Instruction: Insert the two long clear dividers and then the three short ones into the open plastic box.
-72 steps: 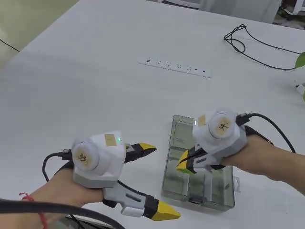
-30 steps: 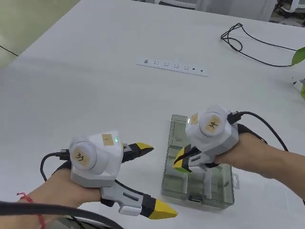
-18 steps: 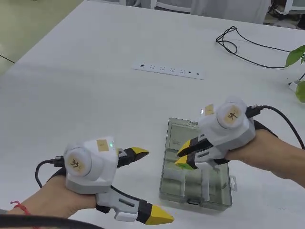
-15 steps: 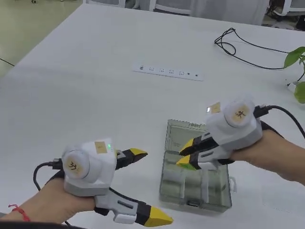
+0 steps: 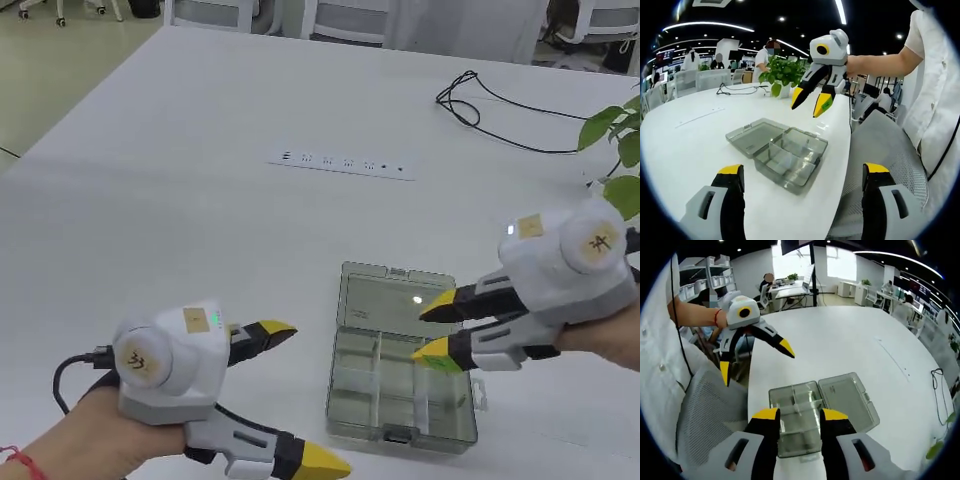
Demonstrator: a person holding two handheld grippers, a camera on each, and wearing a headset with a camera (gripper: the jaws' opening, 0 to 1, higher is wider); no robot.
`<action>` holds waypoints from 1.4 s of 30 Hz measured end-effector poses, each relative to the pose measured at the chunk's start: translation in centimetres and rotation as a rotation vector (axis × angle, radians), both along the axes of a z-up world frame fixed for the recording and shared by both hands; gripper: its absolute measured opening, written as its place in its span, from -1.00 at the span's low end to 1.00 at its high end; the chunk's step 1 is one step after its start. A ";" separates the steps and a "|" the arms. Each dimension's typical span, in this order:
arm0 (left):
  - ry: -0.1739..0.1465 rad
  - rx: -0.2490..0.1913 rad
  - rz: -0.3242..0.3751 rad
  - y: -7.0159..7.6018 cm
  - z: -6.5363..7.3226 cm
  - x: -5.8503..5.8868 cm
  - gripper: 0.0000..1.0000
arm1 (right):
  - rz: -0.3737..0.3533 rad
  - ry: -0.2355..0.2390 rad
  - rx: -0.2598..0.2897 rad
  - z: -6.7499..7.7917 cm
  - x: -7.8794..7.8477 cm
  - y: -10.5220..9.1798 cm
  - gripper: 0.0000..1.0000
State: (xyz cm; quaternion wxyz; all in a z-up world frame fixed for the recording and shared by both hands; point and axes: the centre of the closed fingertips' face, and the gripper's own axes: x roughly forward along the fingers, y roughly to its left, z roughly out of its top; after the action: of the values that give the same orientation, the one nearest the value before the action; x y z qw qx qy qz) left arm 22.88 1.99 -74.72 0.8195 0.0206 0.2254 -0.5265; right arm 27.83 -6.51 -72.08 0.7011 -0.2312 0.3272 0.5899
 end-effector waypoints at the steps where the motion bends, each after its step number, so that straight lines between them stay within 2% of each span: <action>1: 0.000 0.000 0.000 0.0 0.0 0.0 1.00 | -0.003 -0.002 -0.003 0.0 0.0 -0.5 -0.33; 8: 0.000 0.009 -0.003 -0.1 -0.1 0.0 1.00 | -0.036 -0.006 -0.057 -0.7 -0.4 -5.3 -0.18; 13: 0.001 0.008 -0.004 -0.2 -0.1 0.1 1.00 | -0.056 0.000 -0.090 -1.3 -0.8 -7.8 -0.11; 20: 0.002 0.001 0.000 -0.2 0.0 0.2 1.00 | -0.058 0.013 -0.141 -2.5 -1.9 -10.1 -0.04; 27: 0.005 0.002 0.001 -0.1 0.0 0.3 1.00 | -0.055 0.029 -0.190 -3.8 -2.0 -12.2 0.01; 39: 0.011 0.001 0.005 0.0 -0.1 0.4 1.00 | 0.003 0.044 -0.334 -7.7 -1.7 -16.3 0.05; 42: 0.014 0.000 0.005 0.0 -0.1 0.4 1.00 | 0.019 0.046 -0.365 -8.7 -1.6 -16.9 0.05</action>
State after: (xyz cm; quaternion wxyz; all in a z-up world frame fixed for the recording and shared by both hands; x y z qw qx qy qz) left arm 23.32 2.04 -74.84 0.8192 0.0164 0.2313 -0.5245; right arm 26.22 -23.37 -80.74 0.6342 -0.3443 0.4424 0.5324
